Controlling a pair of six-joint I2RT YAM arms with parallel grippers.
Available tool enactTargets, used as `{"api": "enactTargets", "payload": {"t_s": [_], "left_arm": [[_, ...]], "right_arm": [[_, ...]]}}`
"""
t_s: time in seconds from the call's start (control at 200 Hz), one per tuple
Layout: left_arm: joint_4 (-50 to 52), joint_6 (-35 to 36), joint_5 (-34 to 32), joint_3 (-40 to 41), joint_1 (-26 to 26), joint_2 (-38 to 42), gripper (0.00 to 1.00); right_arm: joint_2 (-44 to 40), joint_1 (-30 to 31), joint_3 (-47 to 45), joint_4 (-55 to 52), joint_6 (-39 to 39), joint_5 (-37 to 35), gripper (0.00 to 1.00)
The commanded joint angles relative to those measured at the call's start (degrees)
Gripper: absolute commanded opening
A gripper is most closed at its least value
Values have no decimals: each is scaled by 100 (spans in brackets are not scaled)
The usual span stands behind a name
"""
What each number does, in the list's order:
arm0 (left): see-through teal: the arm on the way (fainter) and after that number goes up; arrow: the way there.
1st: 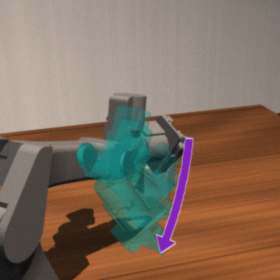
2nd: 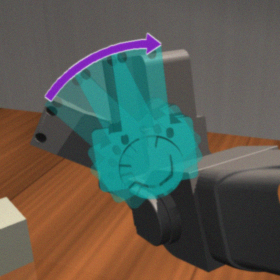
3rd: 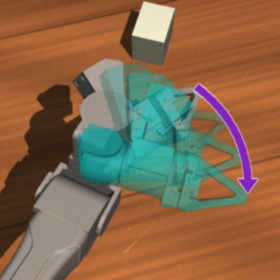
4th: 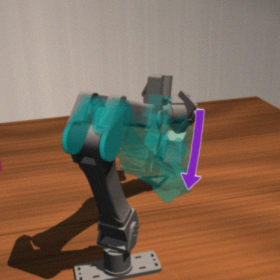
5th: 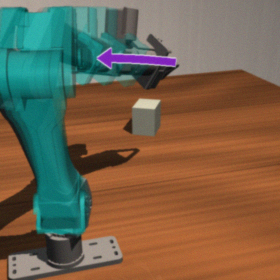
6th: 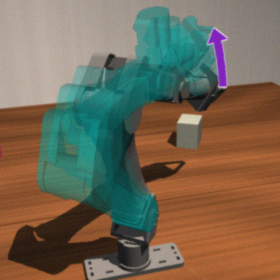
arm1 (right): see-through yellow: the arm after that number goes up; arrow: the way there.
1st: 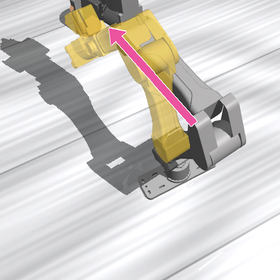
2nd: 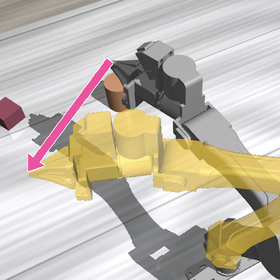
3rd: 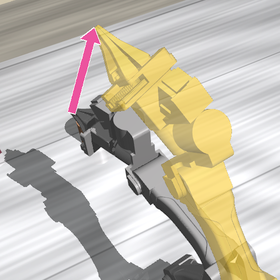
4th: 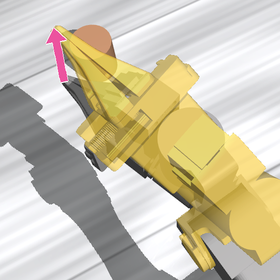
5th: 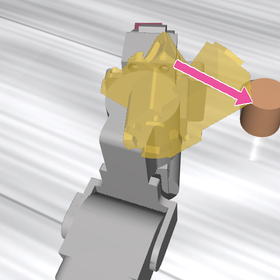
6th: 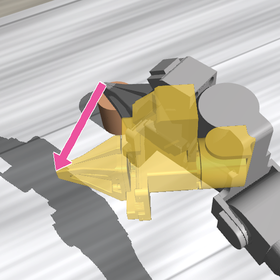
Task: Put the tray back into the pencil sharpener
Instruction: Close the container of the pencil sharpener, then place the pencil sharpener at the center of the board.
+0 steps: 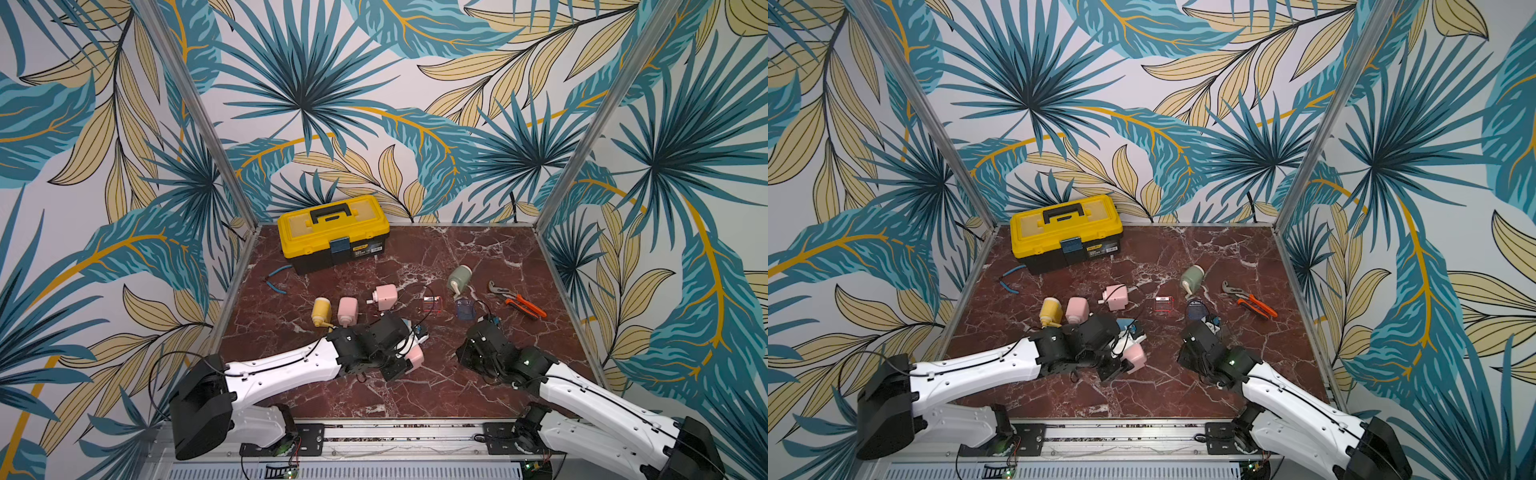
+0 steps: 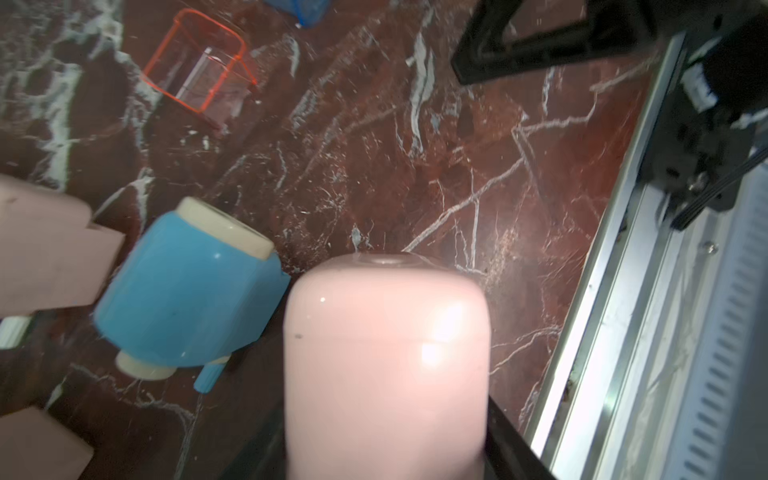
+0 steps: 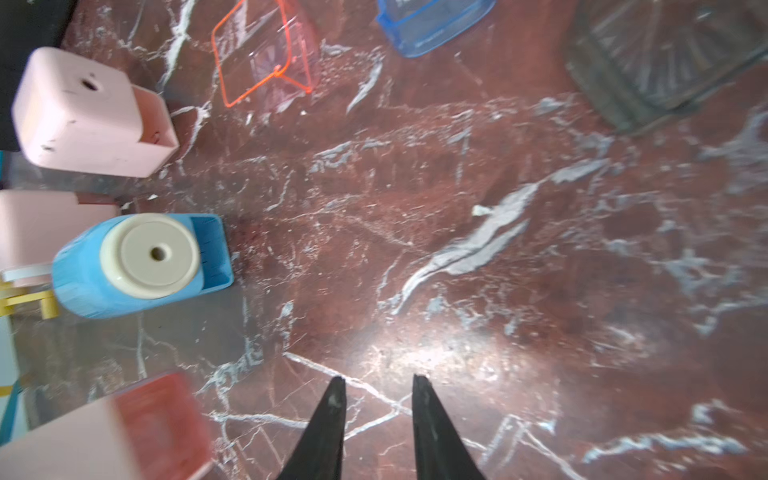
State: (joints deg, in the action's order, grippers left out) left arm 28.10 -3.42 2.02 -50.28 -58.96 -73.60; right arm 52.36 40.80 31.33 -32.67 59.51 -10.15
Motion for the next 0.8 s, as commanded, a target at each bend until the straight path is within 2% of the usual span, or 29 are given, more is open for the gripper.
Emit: {"api": "enactTargets", "payload": {"t_s": [0.0,0.08,0.185,0.371,0.486,0.626,0.796], "left_arm": [[-76,-1024,-913,152,-13,622,0],[76,-1351,-1478,181,95,1072,0],[504,-1615,-1727,7,568,1495,0],[1496,-1188,-1845,-708,1734,1757,0],[2099,-677,-1652,-1095,2756,1795,0],[2430,-214,-875,-1156,4283,1789,0],[2464,293,-602,-1024,5424,1558,0]], "right_arm": [[120,-14,126,-404,-139,-279,30],[250,-17,178,-317,-179,-236,30],[418,-18,280,-258,-264,-205,30],[600,-16,452,-292,-402,-160,30],[608,-13,488,-328,-440,-177,30],[646,-30,505,-328,-491,-156,30],[782,-51,588,-290,-560,-76,30]]}}
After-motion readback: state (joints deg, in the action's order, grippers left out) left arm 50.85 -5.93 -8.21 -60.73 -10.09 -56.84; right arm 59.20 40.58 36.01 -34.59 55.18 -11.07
